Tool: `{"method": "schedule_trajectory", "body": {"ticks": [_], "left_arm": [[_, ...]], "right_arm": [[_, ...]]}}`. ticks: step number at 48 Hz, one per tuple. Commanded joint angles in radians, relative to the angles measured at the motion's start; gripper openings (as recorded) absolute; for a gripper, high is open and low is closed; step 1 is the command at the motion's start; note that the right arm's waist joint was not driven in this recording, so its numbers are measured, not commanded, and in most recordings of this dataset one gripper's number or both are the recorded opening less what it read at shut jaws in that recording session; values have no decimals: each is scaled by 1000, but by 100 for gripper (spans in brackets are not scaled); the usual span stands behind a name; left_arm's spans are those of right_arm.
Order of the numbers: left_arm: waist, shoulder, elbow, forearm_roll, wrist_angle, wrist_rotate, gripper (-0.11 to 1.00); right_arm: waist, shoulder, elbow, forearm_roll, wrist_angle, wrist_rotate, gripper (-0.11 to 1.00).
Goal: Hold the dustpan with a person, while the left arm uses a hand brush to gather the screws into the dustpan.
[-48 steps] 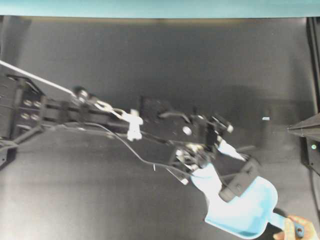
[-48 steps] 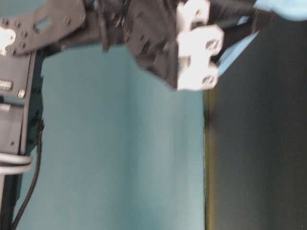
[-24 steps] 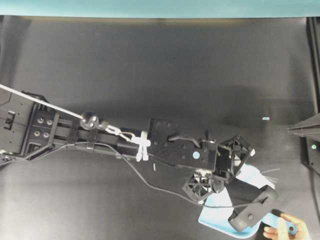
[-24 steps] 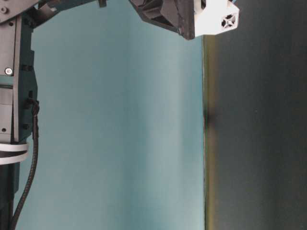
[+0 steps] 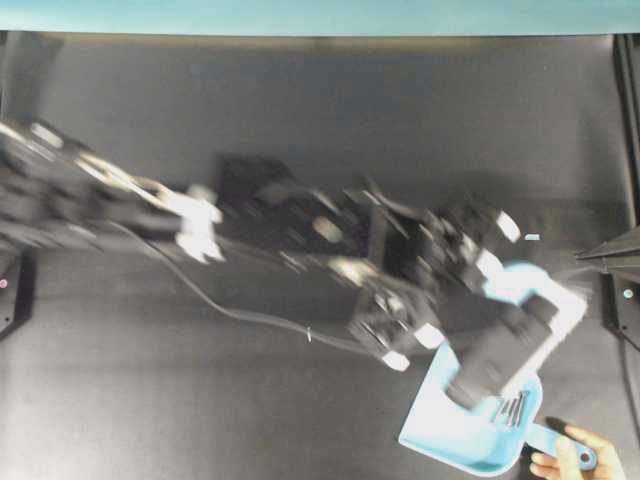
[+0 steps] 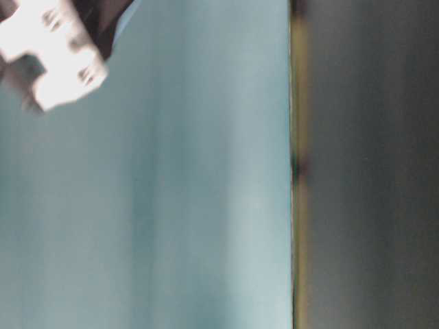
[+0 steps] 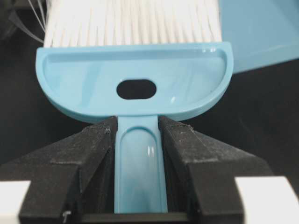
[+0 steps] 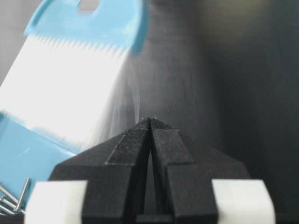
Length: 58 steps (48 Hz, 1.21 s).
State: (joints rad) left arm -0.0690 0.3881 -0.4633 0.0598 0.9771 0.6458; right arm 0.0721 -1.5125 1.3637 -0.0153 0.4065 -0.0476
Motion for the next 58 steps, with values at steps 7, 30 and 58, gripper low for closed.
{"method": "schedule_trajectory", "body": {"ticks": [7, 30, 58], "left_arm": [[44, -215, 374, 0, -279, -87, 30], [49, -545, 996, 0, -769, -408, 30], [95, -555, 1244, 0, -897, -598, 30]], "right_arm": [[0, 5, -8, -3, -5, -8, 0], [-2, 5, -6, -3, -5, -8, 0], [-2, 2, -6, -3, -3, -8, 0]]}}
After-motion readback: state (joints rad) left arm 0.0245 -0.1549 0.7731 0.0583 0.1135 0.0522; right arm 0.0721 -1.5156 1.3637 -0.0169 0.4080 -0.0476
